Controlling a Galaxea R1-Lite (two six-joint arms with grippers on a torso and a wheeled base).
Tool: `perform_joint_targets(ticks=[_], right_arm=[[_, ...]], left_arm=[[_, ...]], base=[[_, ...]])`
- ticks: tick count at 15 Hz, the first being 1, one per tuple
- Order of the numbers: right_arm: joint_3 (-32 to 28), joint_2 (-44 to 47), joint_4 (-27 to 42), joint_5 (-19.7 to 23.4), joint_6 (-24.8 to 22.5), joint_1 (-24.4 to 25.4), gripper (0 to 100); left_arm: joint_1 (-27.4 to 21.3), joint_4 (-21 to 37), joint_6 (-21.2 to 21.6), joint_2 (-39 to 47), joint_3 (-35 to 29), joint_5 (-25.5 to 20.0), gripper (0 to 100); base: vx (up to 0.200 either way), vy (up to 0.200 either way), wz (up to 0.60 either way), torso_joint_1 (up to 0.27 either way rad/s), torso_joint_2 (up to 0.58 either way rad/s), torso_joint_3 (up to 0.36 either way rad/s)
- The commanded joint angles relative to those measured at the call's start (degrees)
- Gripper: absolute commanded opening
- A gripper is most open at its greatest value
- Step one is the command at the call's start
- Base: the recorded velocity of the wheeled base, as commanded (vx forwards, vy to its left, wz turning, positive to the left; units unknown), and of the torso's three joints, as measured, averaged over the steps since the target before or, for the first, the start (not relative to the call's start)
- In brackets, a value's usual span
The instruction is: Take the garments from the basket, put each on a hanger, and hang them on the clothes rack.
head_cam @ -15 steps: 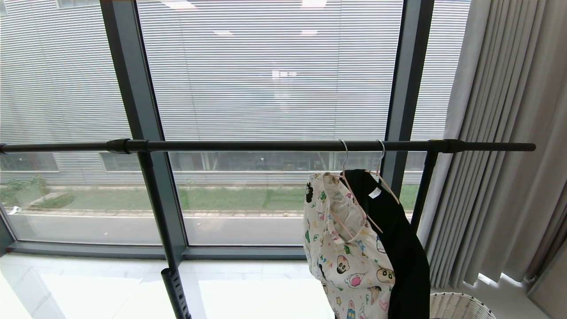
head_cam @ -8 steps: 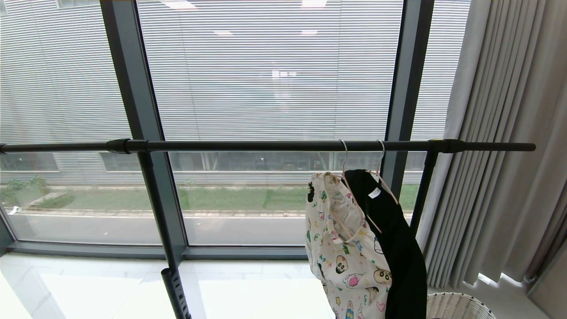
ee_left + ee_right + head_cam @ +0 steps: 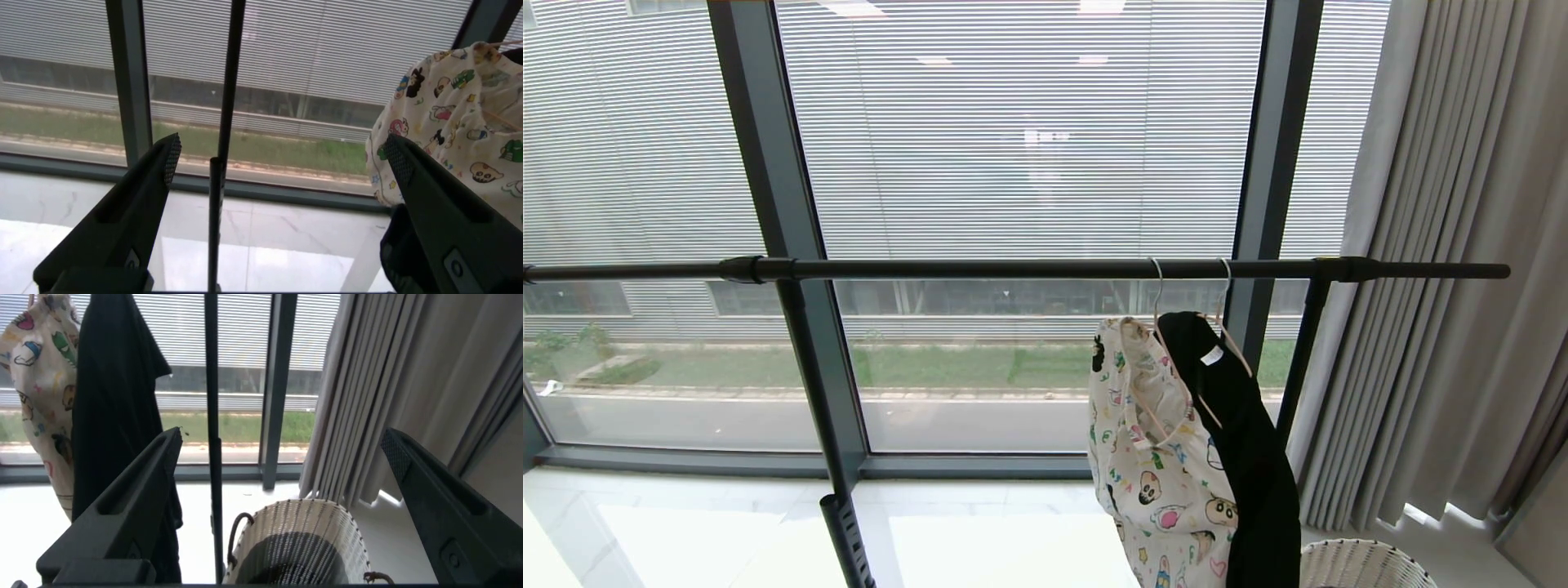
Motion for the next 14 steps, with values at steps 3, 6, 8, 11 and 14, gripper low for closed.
perform_joint_targets(ticks=[3, 6, 8, 11, 14], right_arm=[[0.0, 0.1, 0.0, 0.0, 0.0, 0.0, 100], [0.0, 0.1, 0.0, 0.0, 0.0, 0.0, 100], [0.0, 0.1, 0.0, 0.0, 0.0, 0.0, 100], [0.0, 0.1, 0.0, 0.0, 0.0, 0.0, 100], [0.0, 0.1, 0.0, 0.0, 0.0, 0.0, 100]], left_arm=[[0.0, 0.0, -0.1, 0.0, 0.0, 0.0, 100], [0.0, 0.0, -0.1, 0.0, 0.0, 0.1, 100], [0.2, 0.0, -0.1, 0.0, 0.0, 0.0, 100], [0.2, 0.0, -0.3, 0.0, 0.0, 0.1, 100], [0.2, -0.1, -0.4, 0.0, 0.0, 0.2, 100]], base=[[0.0, 0.0, 0.0, 0.0, 0.0, 0.0], [0.0, 0.0, 0.0, 0.0, 0.0, 0.0], [0.0, 0.0, 0.0, 0.0, 0.0, 0.0], [0.0, 0.0, 0.0, 0.0, 0.0, 0.0], [0.0, 0.0, 0.0, 0.0, 0.0, 0.0]])
